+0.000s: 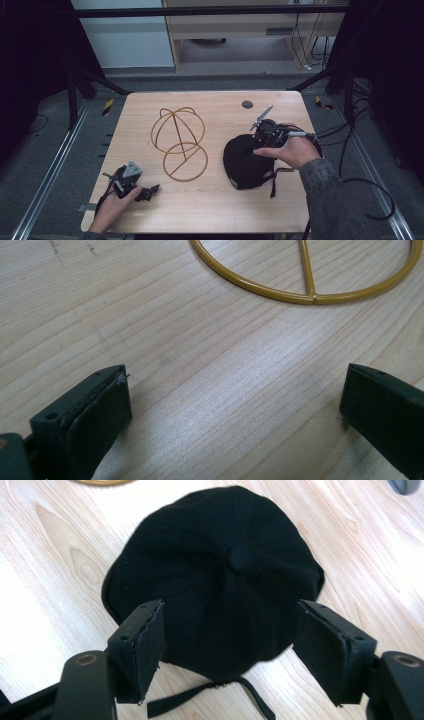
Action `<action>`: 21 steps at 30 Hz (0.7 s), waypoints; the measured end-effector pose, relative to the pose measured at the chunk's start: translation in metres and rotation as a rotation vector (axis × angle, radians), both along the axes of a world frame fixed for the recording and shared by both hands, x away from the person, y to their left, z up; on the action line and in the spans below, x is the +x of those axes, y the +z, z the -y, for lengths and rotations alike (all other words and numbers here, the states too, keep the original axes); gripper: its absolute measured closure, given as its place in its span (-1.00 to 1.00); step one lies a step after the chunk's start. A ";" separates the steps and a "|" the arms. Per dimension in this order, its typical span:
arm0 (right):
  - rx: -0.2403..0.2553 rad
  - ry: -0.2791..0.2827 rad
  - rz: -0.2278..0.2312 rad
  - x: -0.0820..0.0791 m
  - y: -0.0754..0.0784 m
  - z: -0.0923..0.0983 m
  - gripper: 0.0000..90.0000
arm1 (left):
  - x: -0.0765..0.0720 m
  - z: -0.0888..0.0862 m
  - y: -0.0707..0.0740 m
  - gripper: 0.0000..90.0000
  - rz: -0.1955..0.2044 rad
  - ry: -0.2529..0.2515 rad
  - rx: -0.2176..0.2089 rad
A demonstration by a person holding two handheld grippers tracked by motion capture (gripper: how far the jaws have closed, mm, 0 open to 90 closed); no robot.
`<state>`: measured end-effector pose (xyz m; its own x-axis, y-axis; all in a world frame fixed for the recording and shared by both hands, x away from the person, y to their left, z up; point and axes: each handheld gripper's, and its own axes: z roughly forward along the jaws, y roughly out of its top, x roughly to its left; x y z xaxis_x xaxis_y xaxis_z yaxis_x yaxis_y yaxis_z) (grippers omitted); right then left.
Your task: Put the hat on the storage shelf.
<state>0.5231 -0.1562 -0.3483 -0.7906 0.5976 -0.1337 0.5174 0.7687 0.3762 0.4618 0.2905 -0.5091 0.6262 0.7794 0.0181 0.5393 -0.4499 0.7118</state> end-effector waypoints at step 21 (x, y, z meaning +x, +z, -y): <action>-0.018 0.015 -0.076 0.039 -0.023 -0.022 -0.13 | 0.000 0.000 0.000 -1.00 -0.002 -0.002 0.002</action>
<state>0.5616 -0.1338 -0.3711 -0.8079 0.5833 -0.0840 0.5319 0.7831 0.3222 0.4620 0.2907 -0.5088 0.6281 0.7779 0.0182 0.5399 -0.4526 0.7097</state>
